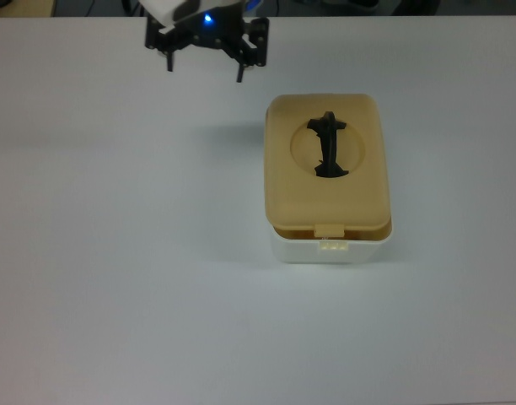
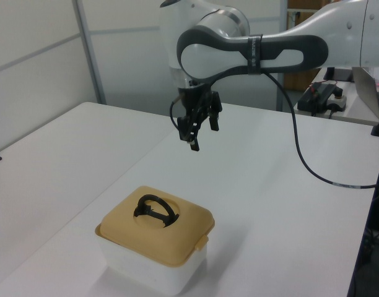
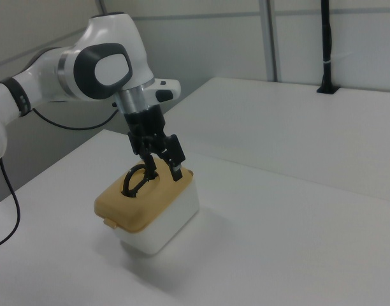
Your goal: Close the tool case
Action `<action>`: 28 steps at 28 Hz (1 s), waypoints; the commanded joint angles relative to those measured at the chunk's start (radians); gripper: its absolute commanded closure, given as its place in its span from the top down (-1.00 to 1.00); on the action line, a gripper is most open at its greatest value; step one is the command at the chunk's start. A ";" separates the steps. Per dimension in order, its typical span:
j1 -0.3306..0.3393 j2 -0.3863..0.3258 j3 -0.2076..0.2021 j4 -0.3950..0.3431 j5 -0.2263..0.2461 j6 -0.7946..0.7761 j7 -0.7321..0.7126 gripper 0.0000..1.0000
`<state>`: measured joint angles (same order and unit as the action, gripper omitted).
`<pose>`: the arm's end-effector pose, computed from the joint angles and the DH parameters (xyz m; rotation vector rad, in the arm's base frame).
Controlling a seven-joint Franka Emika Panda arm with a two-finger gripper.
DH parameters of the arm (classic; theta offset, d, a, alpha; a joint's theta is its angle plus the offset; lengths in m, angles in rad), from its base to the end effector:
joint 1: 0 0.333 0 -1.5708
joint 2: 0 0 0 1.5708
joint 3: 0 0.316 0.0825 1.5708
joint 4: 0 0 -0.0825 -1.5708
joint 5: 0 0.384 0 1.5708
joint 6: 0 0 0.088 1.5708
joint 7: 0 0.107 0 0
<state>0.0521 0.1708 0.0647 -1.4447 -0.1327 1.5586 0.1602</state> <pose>0.6020 0.0529 0.5848 3.0120 -0.0631 -0.0591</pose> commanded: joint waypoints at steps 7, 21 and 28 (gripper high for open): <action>0.005 -0.028 -0.098 -0.005 0.033 -0.026 -0.077 1.00; 0.005 -0.014 -0.146 -0.005 0.030 -0.014 -0.105 1.00; 0.005 -0.014 -0.146 -0.005 0.028 -0.014 -0.105 1.00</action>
<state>0.0509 0.1643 -0.0681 -1.4453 -0.1247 1.5579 0.0819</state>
